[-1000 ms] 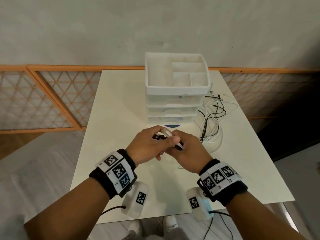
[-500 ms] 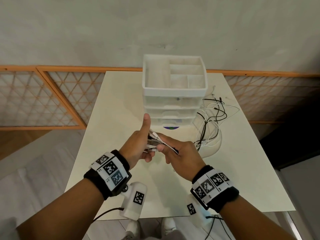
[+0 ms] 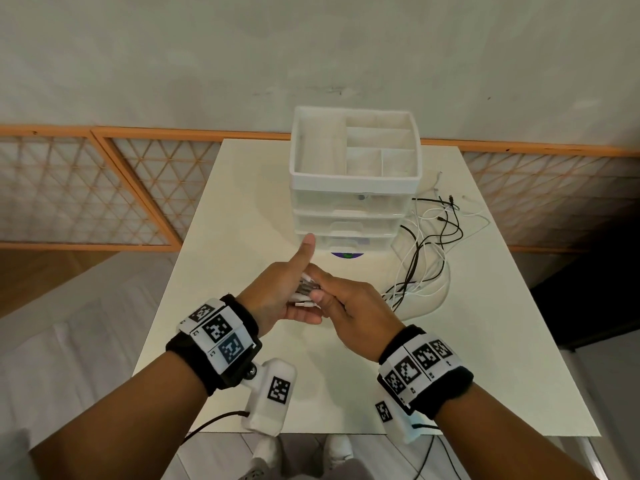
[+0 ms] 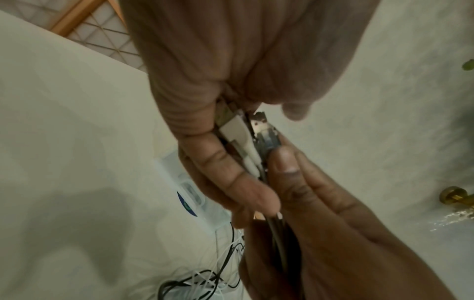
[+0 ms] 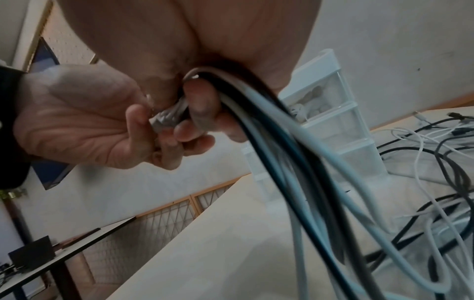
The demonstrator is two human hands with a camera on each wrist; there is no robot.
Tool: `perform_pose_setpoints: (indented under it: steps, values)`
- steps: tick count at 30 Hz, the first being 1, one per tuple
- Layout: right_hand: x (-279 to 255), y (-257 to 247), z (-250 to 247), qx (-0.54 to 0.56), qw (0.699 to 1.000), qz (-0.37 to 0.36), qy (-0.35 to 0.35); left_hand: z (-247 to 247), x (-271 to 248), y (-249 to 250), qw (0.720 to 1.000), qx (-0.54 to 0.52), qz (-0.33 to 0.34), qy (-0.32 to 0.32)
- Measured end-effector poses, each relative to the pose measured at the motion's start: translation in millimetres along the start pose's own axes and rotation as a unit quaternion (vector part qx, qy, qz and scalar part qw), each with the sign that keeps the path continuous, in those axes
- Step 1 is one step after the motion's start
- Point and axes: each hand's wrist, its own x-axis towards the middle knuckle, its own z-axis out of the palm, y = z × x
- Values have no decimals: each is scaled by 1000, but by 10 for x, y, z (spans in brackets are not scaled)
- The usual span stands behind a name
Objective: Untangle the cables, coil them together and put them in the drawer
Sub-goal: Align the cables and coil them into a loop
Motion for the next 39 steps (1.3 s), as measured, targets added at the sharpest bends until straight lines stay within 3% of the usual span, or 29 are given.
perform_pose_setpoints:
  steps: [3,6,12,16,21,26,29,32,34,36,37,39]
  values:
    - [57,-15,5,-43,997,51,-28,63,25,-56,997,51,56,18]
    - [68,-57,0,-4,996,76,-41,70,82,-127,991,39,106,66]
    - [46,-8,-104,113,985,126,35,-66,179,-95,973,28,119,197]
    - [37,24,-111,159,976,139,50,-155,174,-51,978,-6,107,177]
    - [118,5,-66,92,982,151,63,-197,111,-37,989,27,129,73]
    - [125,-76,3,119,978,156,69,-279,147,-97,978,37,156,133]
    - [97,-85,-33,190,966,163,64,-336,131,-90,980,38,150,128]
    - [69,-61,-75,190,966,165,66,-425,156,-93,986,27,114,115]
    - [77,-49,-71,150,972,169,60,-490,196,-92,961,163,117,191]
    - [101,-75,-33,117,977,171,42,-475,163,4,897,286,208,265]
    - [121,-107,-12,108,978,173,34,-413,115,87,877,299,275,256]
    - [168,-180,8,94,981,164,31,-240,52,209,871,326,341,140]
